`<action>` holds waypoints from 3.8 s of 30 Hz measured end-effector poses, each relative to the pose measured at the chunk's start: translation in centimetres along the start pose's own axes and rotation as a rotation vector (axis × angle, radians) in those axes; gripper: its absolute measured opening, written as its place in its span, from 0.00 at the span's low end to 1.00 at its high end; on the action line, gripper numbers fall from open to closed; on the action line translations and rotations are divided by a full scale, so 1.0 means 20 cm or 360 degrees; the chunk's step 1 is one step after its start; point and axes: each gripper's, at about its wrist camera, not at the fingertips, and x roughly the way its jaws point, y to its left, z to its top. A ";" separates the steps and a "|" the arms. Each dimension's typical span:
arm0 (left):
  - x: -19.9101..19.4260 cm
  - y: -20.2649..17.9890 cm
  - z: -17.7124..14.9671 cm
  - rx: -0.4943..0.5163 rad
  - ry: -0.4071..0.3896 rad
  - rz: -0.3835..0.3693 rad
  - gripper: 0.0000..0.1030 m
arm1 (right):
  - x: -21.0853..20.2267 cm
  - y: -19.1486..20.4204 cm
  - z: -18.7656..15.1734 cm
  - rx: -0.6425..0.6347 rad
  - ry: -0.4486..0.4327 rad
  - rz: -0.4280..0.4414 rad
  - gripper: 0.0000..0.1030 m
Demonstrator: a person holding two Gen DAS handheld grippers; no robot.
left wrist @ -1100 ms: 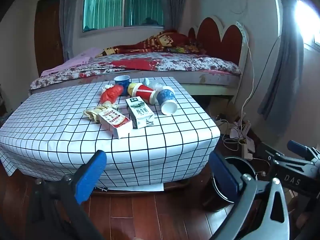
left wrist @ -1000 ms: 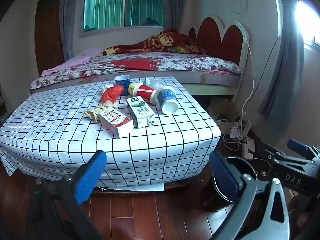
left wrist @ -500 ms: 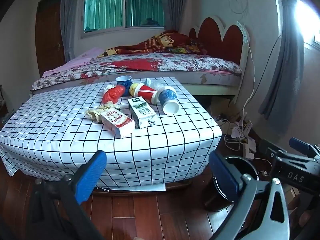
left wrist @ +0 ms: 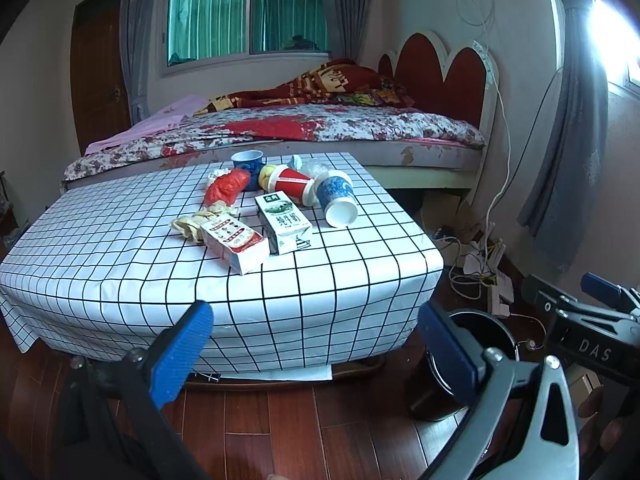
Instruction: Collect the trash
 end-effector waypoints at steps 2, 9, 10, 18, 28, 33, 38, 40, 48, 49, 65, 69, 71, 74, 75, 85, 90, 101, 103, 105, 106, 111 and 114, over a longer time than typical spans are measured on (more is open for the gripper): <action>0.00 0.00 0.00 0.0000 0.0004 0.0001 0.99 | 0.00 0.00 0.00 0.0000 0.0001 0.0001 0.99; -0.01 0.00 -0.01 -0.0001 0.0005 0.0002 0.99 | 0.01 0.01 -0.01 -0.0001 0.0000 -0.0001 0.99; -0.01 0.00 -0.01 0.0000 0.0007 0.0000 0.99 | 0.00 0.01 -0.01 -0.0001 -0.0002 -0.0001 0.99; -0.01 0.00 -0.01 -0.0006 0.0003 0.0002 0.99 | 0.01 0.02 -0.02 -0.0015 -0.0004 -0.0006 0.99; -0.02 0.01 0.00 -0.0004 -0.0002 0.0007 0.99 | 0.01 0.03 -0.01 -0.0019 -0.0003 -0.0004 0.99; -0.02 0.01 0.01 -0.0002 -0.0004 0.0007 0.99 | 0.02 0.04 -0.01 -0.0026 -0.0004 0.0004 0.99; -0.02 0.01 0.01 -0.0005 -0.0004 0.0004 0.99 | 0.03 0.05 -0.01 -0.0030 -0.0006 0.0006 0.99; -0.02 0.00 0.01 -0.0002 -0.0001 0.0006 0.99 | 0.03 0.06 -0.01 -0.0030 -0.0006 0.0009 0.99; -0.02 0.00 0.02 -0.0006 -0.0006 0.0005 0.99 | 0.03 0.06 -0.01 -0.0029 -0.0008 0.0009 0.99; -0.02 0.00 0.02 -0.0005 -0.0004 0.0007 0.99 | 0.03 0.06 -0.01 -0.0030 -0.0010 0.0008 0.99; 0.02 0.02 0.03 -0.0004 0.0001 0.0037 0.99 | 0.07 0.11 -0.02 -0.0048 0.0011 0.0095 0.99; 0.11 0.10 0.04 -0.0046 0.0023 0.0097 0.99 | 0.13 0.17 0.00 -0.0105 0.0008 0.0205 0.99; 0.15 0.14 0.04 -0.0059 0.0024 0.0136 0.99 | 0.18 0.22 0.02 -0.0158 0.0007 0.0238 0.99; 0.24 0.22 0.05 -0.0084 0.0026 0.0198 0.99 | 0.28 0.28 0.05 -0.0218 0.0002 0.0293 0.99; 0.27 0.25 0.05 -0.0095 0.0024 0.0217 0.99 | 0.31 0.29 0.06 -0.0228 0.0001 0.0301 0.99; 0.78 0.39 0.09 -0.0201 0.0152 0.0337 0.98 | 0.76 0.45 0.24 -0.0290 0.0053 0.0352 0.90; 0.95 0.40 0.12 -0.0271 0.0186 0.0355 0.97 | 0.95 0.50 0.25 -0.0323 0.0122 0.0339 0.90; 1.05 0.60 0.10 -0.0342 0.0198 0.0429 0.90 | 1.16 0.68 0.35 -0.0396 0.0161 0.0442 0.90; 1.06 0.63 0.11 -0.0343 0.0195 0.0434 0.90 | 1.22 0.71 0.39 -0.0375 0.0174 0.0398 0.90; 1.07 0.65 0.12 -0.0356 0.0187 0.0437 0.90 | 1.30 0.72 0.44 -0.0316 0.0200 0.0379 0.90; 1.06 0.65 0.12 -0.0386 0.0186 0.0427 0.90 | 1.32 0.73 0.45 -0.0297 0.0208 0.0384 0.90; 1.07 0.64 0.14 -0.0444 0.0190 0.0504 0.90 | 1.40 0.75 0.50 -0.0263 0.0215 0.0374 0.89; 1.08 0.68 0.13 -0.0547 0.0212 0.0482 0.89 | 1.42 0.76 0.49 -0.0269 0.0247 0.0380 0.63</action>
